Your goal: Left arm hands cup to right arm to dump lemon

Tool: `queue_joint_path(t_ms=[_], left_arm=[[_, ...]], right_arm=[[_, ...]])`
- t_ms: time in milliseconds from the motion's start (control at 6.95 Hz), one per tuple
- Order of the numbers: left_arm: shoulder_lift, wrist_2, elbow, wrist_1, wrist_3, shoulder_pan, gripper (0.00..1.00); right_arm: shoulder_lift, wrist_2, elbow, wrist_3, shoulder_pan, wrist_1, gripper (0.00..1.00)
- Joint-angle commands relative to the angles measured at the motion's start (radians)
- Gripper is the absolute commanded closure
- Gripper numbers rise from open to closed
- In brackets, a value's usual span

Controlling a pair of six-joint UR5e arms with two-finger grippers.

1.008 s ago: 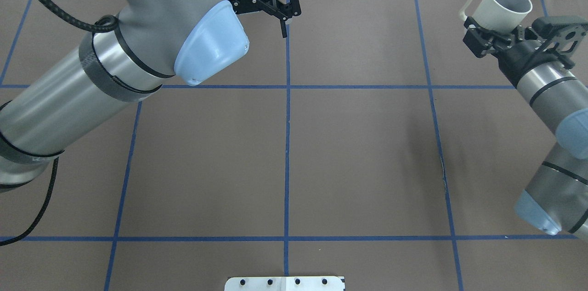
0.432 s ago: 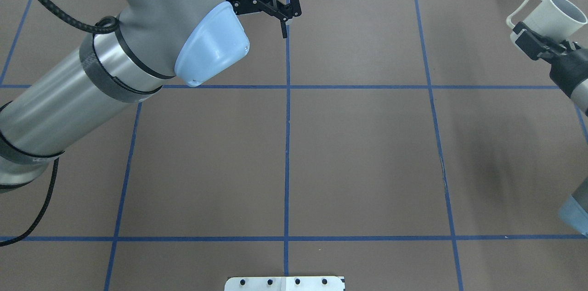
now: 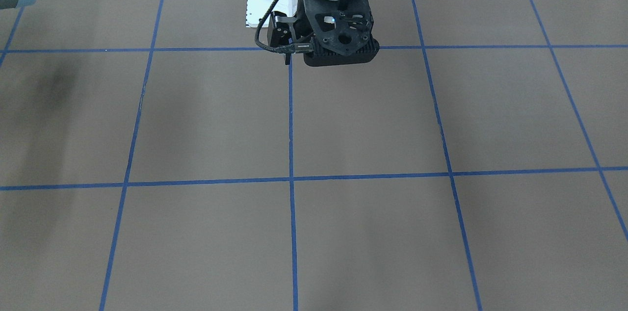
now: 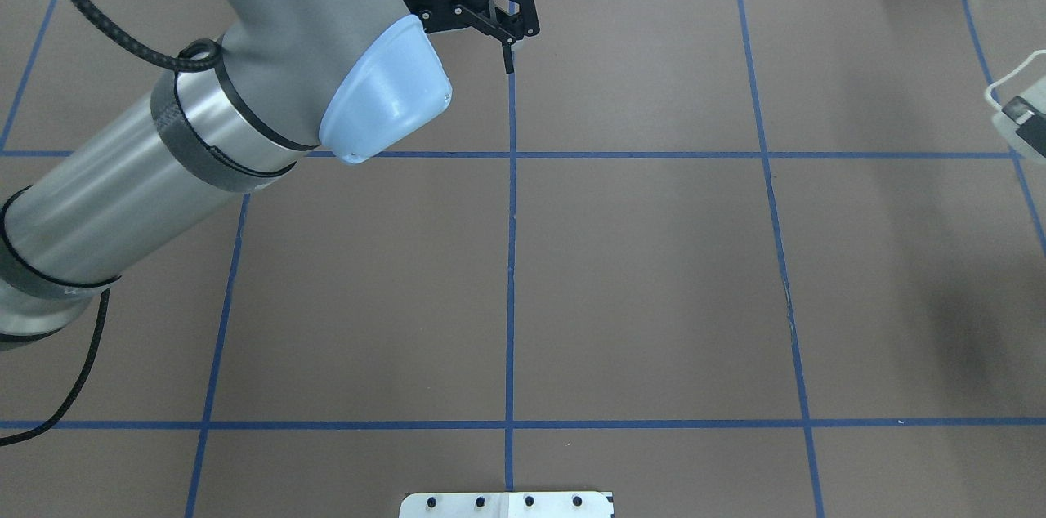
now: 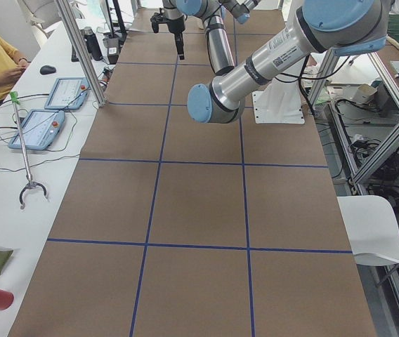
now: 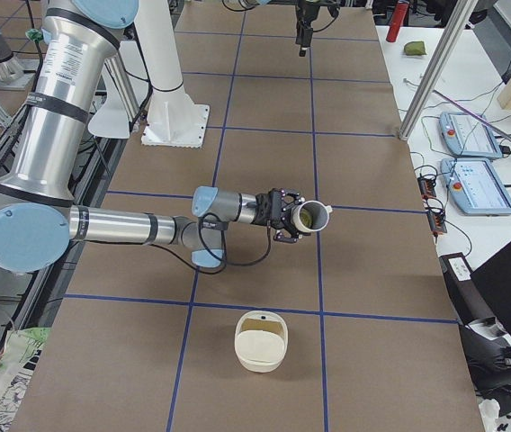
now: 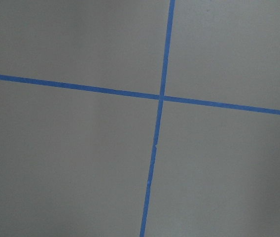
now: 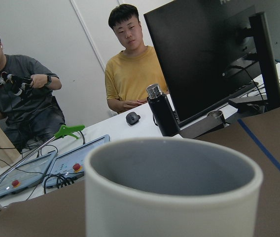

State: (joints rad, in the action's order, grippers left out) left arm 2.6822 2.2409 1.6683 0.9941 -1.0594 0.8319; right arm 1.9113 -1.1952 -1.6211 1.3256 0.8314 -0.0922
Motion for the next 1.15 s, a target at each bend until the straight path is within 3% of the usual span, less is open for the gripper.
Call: queue_joint_path(t_ms=[0, 144, 432, 576, 1008], left_arm=[[0.002, -0.004, 0.002, 0.000, -0.013, -0.007, 0.00], [0.004, -0.004, 0.002, 0.000, -0.019, -0.010, 0.00], [0.013, -0.018, 0.004, 0.003, -0.056, -0.019, 0.00], [0.012, -0.020, 0.004, 0.003, -0.059, -0.026, 0.00], [0.012, -0.026, 0.002, 0.004, -0.059, -0.027, 0.00]], right_arm=[[0.032, -0.179, 0.221, 0.072, 0.120, -0.229, 1.00], [0.032, -0.296, 0.237, 0.107, 0.247, -0.221, 1.00], [0.035, -0.456, 0.241, 0.260, 0.386, -0.230, 1.00], [0.055, -0.466, 0.224, 0.458, 0.396, -0.260, 1.00], [0.023, -0.475, 0.265, 0.660, 0.397, -0.296, 1.00]])
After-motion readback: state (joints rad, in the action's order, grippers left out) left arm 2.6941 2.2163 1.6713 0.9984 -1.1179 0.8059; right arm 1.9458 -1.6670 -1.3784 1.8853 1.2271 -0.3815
